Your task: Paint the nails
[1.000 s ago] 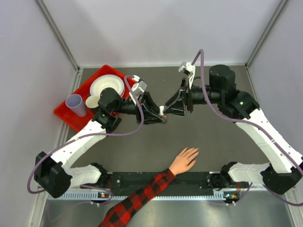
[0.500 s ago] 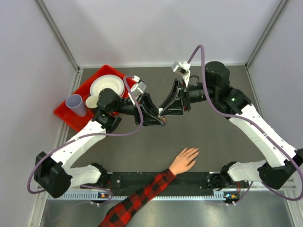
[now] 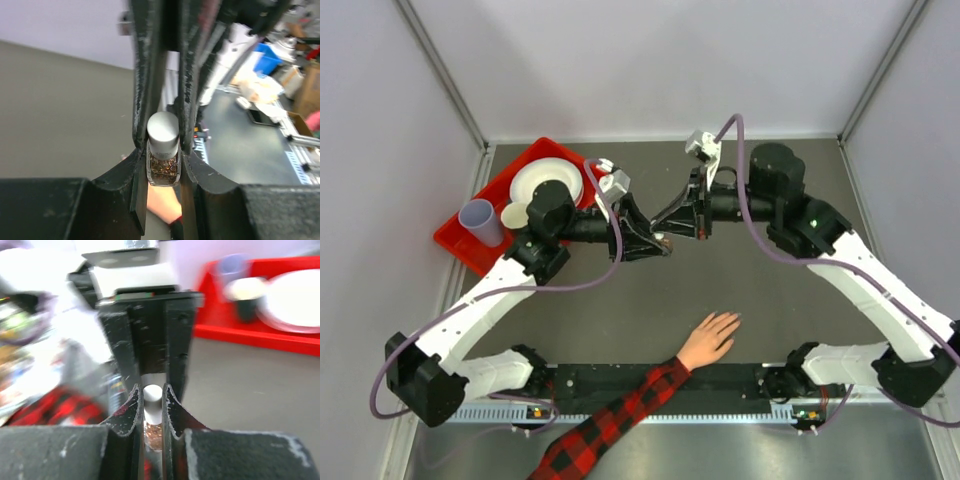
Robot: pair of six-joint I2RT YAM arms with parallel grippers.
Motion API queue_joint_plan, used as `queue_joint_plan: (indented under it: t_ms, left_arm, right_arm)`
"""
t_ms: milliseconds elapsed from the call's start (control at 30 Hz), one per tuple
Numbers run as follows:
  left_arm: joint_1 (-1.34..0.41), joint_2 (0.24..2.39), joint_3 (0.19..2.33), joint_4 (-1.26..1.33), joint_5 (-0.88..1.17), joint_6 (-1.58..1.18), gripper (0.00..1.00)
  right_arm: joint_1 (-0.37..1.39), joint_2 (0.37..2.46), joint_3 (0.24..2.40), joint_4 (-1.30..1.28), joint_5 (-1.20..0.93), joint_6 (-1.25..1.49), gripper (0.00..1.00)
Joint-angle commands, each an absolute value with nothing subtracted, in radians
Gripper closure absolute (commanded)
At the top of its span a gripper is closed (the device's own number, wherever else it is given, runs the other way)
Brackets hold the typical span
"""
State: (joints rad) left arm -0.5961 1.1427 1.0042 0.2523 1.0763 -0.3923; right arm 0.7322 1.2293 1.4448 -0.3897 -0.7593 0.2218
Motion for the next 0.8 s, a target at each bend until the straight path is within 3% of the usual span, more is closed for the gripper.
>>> queue_joint_plan:
  t_ms: [0,33,100,133,200,300,400,467,500,567,700,767]
  left_arm:
    - [-0.586,1.117,1.059,0.086,0.557,-0.216,1.0]
    - [-0.584,1.105,1.049,0.078,0.511,-0.207,1.0]
    - [-0.584,1.091,1.043,0.052,0.366,-0.203,1.0]
    - [-0.584,1.077,1.032,0.051,0.333,-0.198,1.0]
    - [-0.584,1.06,1.023,0.041,0.22,-0.195,1.0]
    - [-0.584,1.034,1.006,0.044,0.173,-0.189,1.0]
    - [-0.586,1.019,0.993,0.057,0.189,-0.187,1.0]
    - [-0.584,1.028,1.0,0.052,0.231,-0.178,1.0]
    - [-0.586,1.032,1.003,0.046,0.25,-0.175,1.0]
    - [-0.584,1.045,1.008,0.046,0.337,-0.167,1.0]
    - [-0.586,1.1,1.032,0.07,0.68,-0.164,1.0]
    - [-0.586,1.114,1.025,0.165,0.882,-0.225,1.0]
  right_arm:
    - [0.983,1.117,1.347,-0.382,-0.263,0.212,1.0]
    - [1.036,1.102,1.332,-0.364,0.013,0.221,1.0]
    - [1.211,1.088,1.307,-0.354,0.299,0.236,1.0]
    - [1.282,1.095,1.312,-0.382,0.63,0.286,1.0]
    - [1.42,1.158,1.362,-0.444,1.001,0.343,1.0]
    - [1.508,1.262,1.456,-0.575,1.203,0.449,1.0]
    - [1.509,1.328,1.566,-0.701,1.177,0.508,1.0]
    - [1.509,1.345,1.583,-0.648,1.154,0.438,1.0]
    - [1.511,1.344,1.585,-0.625,1.113,0.402,0.87]
    - [1.502,1.322,1.586,-0.572,1.062,0.277,0.73]
    - [1.399,1.25,1.618,-0.622,0.586,0.147,0.41]
    - [1.292,1.197,1.617,-0.641,0.418,0.127,0.32]
